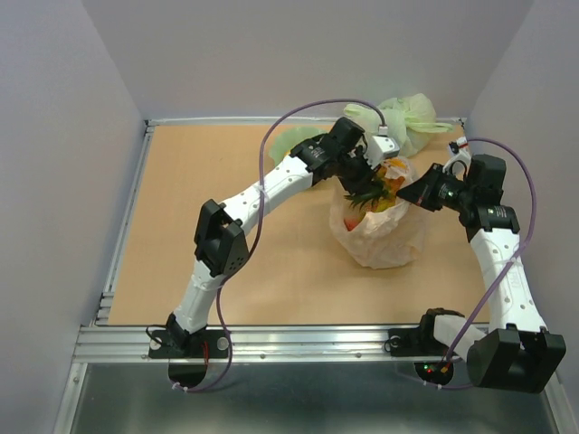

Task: Place the fake fruits into the plastic bag and tie a complex knot

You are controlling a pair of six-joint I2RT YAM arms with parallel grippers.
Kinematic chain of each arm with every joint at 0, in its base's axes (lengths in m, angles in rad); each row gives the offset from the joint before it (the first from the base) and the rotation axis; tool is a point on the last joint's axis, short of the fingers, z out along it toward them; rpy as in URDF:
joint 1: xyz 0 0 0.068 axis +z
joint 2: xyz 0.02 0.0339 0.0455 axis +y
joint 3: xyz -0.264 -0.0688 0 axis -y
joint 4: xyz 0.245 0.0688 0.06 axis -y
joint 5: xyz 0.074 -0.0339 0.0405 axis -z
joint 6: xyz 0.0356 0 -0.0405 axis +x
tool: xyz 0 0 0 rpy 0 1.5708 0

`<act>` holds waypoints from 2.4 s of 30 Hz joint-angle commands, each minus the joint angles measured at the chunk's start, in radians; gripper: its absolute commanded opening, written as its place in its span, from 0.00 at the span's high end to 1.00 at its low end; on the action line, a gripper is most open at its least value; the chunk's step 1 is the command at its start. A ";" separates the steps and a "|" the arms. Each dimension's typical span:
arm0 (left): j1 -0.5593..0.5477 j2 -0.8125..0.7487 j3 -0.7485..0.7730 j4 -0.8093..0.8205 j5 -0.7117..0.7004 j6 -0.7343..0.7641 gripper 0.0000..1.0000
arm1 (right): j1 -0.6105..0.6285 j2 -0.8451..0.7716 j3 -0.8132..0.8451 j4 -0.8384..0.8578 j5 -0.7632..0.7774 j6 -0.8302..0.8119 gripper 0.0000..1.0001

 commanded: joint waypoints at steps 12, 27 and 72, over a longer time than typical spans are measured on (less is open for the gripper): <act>-0.044 -0.139 -0.127 0.124 0.241 -0.061 0.01 | 0.005 -0.018 0.045 0.017 0.067 -0.016 1.00; 0.407 -0.512 -0.431 0.570 0.310 -0.246 0.01 | 0.005 -0.006 0.001 -0.003 0.133 -0.053 1.00; 0.319 0.185 -0.169 0.509 -0.388 -0.665 0.01 | 0.005 0.029 -0.016 -0.018 0.156 -0.082 1.00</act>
